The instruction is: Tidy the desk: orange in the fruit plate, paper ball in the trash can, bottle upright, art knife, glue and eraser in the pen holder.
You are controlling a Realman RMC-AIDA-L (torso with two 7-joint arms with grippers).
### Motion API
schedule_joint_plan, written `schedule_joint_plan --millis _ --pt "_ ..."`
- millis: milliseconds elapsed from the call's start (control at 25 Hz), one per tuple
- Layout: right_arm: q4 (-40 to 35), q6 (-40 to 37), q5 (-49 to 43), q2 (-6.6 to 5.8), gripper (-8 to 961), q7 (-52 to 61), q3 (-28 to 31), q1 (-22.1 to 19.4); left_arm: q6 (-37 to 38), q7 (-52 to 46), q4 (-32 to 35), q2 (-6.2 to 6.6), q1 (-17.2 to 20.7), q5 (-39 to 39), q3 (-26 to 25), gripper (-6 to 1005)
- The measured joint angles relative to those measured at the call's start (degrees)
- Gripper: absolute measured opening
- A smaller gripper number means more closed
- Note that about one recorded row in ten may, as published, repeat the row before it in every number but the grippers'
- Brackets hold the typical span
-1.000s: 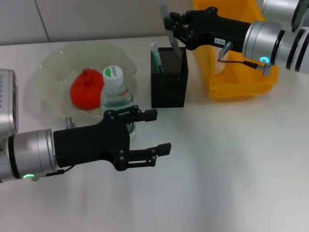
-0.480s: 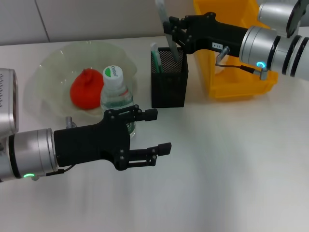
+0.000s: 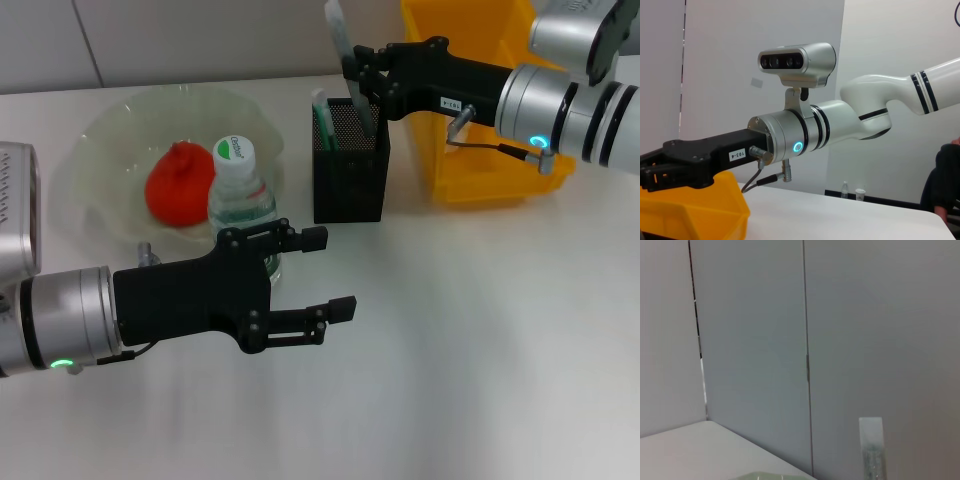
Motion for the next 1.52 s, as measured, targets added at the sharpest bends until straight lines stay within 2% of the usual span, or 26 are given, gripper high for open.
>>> schedule_joint_plan --millis 920,1320,1520 --pt "0.9 1.4 -0.4 0.09 124 0.5 -1.9 1.7 0.0 0.7 -0.2 0.0 0.0 0.0 0.1 802" --pt "0.8 1.1 -0.2 0.09 164 0.2 -1.9 1.7 0.0 0.8 -0.7 0.0 -0.4 0.0 -0.2 802" --pt "0.3 0.4 -0.1 0.09 326 0.1 -1.6 1.3 0.0 0.8 -0.7 0.0 -0.5 0.0 -0.3 802"
